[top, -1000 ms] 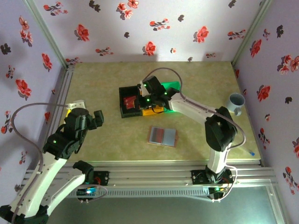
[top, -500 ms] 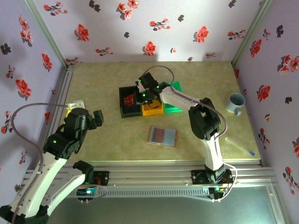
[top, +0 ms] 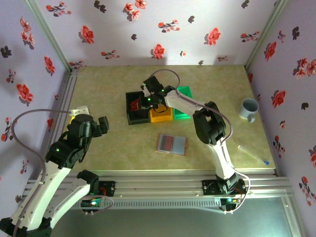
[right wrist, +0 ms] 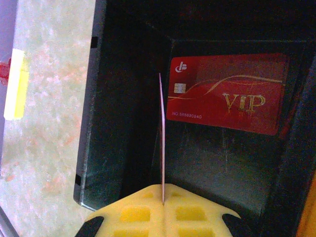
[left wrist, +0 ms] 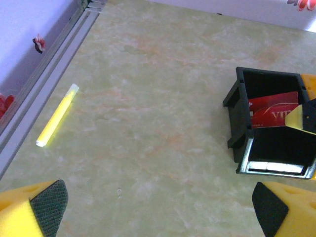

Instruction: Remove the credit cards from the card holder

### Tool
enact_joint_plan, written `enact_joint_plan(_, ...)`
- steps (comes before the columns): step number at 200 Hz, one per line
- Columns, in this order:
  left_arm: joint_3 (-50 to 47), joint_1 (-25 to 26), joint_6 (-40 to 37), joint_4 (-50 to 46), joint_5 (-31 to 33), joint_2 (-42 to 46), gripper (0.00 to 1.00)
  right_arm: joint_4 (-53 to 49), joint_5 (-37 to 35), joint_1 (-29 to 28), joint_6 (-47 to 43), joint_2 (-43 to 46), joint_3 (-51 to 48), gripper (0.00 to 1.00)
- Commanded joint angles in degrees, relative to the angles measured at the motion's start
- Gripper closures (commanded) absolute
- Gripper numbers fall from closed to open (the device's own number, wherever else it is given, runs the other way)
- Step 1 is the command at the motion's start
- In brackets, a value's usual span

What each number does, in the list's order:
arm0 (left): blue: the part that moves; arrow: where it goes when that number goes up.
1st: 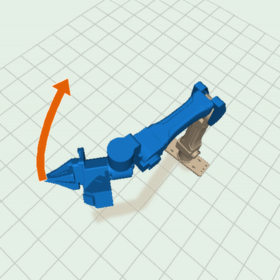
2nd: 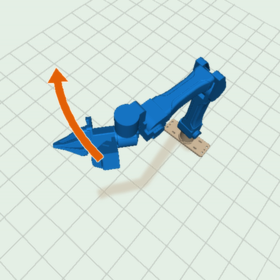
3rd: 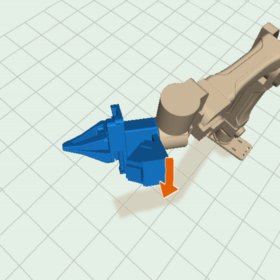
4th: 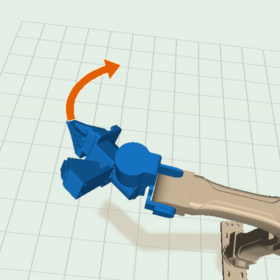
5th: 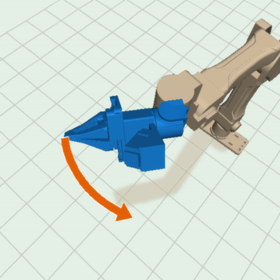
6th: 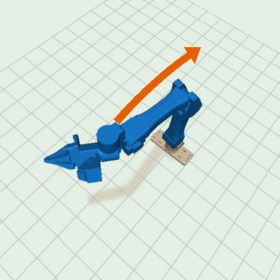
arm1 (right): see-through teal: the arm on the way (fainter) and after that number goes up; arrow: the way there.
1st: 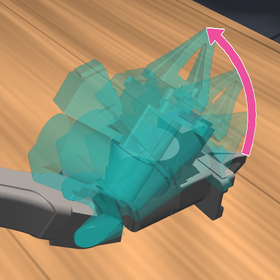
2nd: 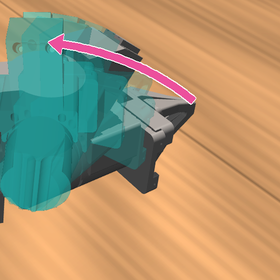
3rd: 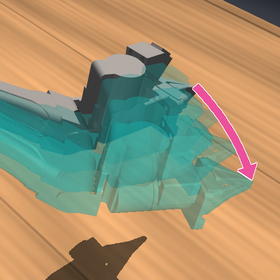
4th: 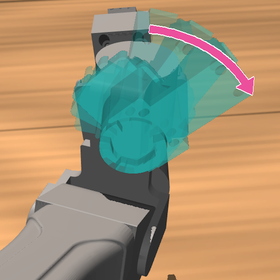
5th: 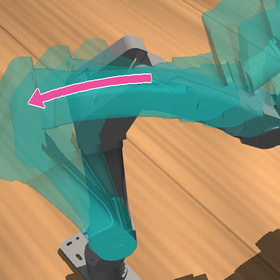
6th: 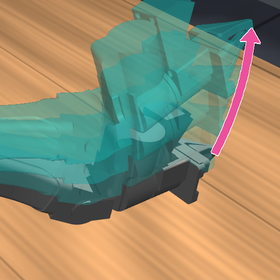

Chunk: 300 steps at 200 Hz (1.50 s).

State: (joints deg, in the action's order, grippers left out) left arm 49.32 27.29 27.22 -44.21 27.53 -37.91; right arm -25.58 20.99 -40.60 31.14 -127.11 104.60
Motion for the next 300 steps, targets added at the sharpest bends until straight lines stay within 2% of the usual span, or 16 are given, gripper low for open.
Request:
enact_joint_plan(1,-0.7,-0.7,-1.2,0.7,1.7,-0.1,0.0,-0.3,1.0,0.3,1.3,-1.2,2.1,1.0)
enact_joint_plan(242,-0.8,-1.4,-1.5,1.0,1.6,0.1,0.0,-0.7,2.0,0.3,3.6,-6.1,5.9,1.0)
enact_joint_plan(300,-0.8,-1.5,-1.5,1.0,1.5,0.1,0.0,-1.3,1.8,0.3,3.6,-6.3,6.4,0.93)
